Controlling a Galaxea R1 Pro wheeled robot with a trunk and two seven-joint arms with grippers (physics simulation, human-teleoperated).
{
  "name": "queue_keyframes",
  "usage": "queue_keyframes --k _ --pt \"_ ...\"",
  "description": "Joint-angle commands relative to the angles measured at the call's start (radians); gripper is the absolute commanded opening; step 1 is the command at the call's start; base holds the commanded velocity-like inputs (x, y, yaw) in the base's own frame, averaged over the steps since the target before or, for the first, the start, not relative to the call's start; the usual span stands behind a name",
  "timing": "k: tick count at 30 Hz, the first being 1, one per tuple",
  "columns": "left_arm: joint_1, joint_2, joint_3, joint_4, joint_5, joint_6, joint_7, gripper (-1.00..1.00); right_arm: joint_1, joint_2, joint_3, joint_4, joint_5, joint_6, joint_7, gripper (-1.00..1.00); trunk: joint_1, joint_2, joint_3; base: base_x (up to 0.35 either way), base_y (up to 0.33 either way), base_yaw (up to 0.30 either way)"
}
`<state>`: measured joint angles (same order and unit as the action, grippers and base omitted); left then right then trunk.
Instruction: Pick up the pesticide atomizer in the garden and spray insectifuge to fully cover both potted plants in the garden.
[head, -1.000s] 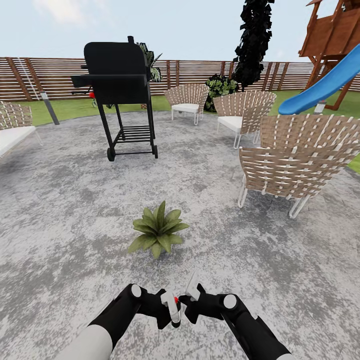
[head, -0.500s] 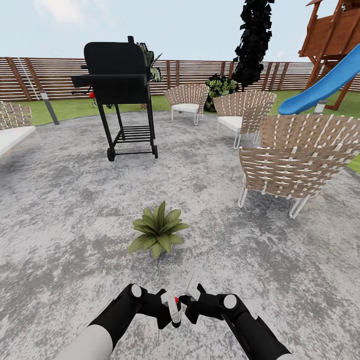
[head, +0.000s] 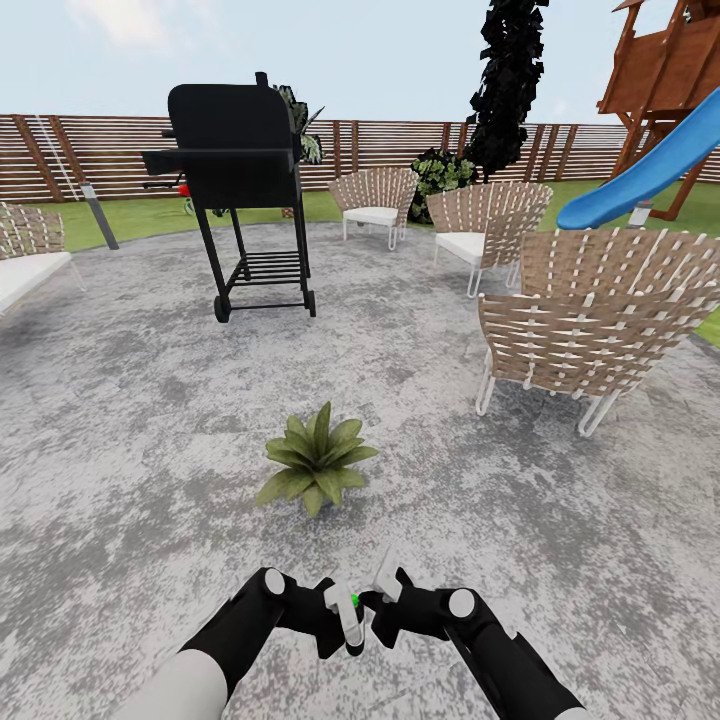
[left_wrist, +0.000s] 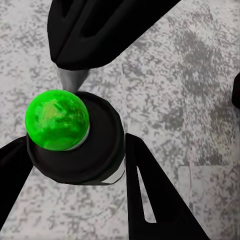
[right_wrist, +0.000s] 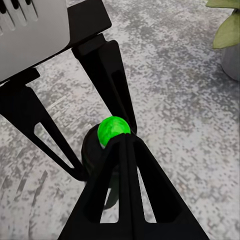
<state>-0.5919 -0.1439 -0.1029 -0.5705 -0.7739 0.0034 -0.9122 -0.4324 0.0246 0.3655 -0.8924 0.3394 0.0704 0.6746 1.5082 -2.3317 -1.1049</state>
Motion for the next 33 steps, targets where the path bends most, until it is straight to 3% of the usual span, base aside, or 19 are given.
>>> queue_keyframes --k 1,11,28,29,33 --pt "0.000 0.000 0.001 -0.002 -0.006 0.001 -0.004 -1.00 0.000 0.000 0.000 -0.002 0.003 0.006 0.004 -1.00 0.000 0.000 -0.001 0.000 0.000 0.000" --pt "0.000 0.019 0.000 0.008 -0.021 0.010 -0.001 -1.00 0.000 0.000 0.000 -0.003 0.001 0.006 0.005 -1.00 0.000 0.000 -0.001 0.000 0.000 0.000" --pt "0.006 0.173 0.002 0.008 -0.023 0.013 0.000 -1.00 0.000 0.000 -0.002 -0.002 0.003 0.008 0.004 -1.00 0.000 0.000 -0.001 0.000 0.000 0.000" --pt "0.009 0.184 0.004 0.005 -0.022 0.013 0.001 -1.00 0.000 0.000 -0.004 -0.002 0.003 0.008 0.004 1.00 0.000 0.000 -0.001 0.000 0.000 0.000" --pt "0.015 0.225 0.010 0.002 -0.014 0.015 0.002 -1.00 0.000 -0.003 -0.007 0.000 0.001 0.005 0.003 1.00 0.000 0.000 -0.001 0.000 0.000 0.000"
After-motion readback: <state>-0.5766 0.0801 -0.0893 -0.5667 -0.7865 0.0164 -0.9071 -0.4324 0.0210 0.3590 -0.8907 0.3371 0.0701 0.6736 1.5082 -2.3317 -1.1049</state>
